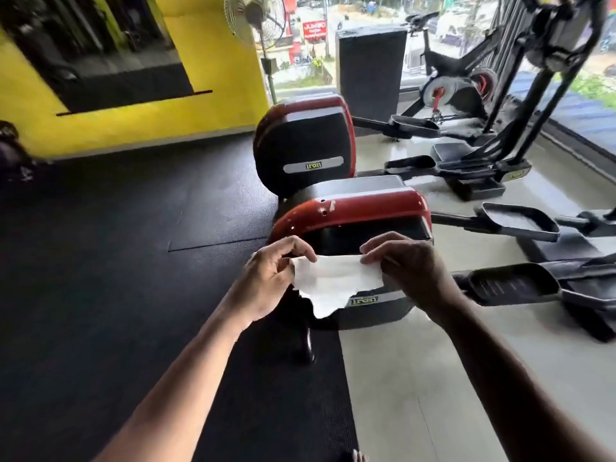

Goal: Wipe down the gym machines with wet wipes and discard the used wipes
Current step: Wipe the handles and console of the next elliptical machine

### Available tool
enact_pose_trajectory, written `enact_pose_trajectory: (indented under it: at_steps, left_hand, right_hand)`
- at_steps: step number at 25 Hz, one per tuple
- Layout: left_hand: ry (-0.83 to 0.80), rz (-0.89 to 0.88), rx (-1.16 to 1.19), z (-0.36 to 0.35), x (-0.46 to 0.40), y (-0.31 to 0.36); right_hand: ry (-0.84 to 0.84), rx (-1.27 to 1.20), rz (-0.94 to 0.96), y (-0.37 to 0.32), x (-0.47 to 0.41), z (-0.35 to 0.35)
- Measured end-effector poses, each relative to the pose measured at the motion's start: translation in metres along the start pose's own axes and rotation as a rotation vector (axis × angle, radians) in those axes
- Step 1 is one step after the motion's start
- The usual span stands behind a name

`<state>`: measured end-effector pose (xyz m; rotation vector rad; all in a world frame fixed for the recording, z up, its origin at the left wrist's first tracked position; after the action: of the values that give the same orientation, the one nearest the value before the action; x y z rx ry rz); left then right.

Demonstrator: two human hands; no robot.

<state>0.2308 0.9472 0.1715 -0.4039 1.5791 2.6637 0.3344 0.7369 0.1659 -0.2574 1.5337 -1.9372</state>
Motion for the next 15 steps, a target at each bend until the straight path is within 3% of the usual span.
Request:
enact_pose_trajectory:
  at_steps: [4, 7, 10, 15]
  left_hand:
    - [0.066, 0.102, 0.037, 0.044, 0.002, -0.043]
    - [0.124, 0.15, 0.263, 0.079, 0.002, -0.058]
    - [0.14, 0.167, 0.385, 0.127, -0.003, -0.087]
    - [0.189, 0.237, 0.329, 0.235, -0.004, -0.153]
  right_hand:
    - [-0.144, -0.122, -0.056, 0.006, -0.052, -0.045]
    - [-0.353, -0.478, -0.295, 0.018, -0.08, -0.102]
    - [-0.542, -0.541, -0.528, 0.04, -0.104, -0.184]
    - [-0.489, -0.581, -0.468, 0.019, -0.182, -0.277]
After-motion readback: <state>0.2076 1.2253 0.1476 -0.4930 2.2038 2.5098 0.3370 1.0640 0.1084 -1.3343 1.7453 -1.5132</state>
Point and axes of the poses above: each hand's wrist, its own x-axis away from the middle knuckle, its own z-axis out of the back of the hand, y = z × x, the point moved 8 cm from there along -x, towards the middle knuckle, and after that the axes turned 6 degrees about -z, right-handed, at the moved point
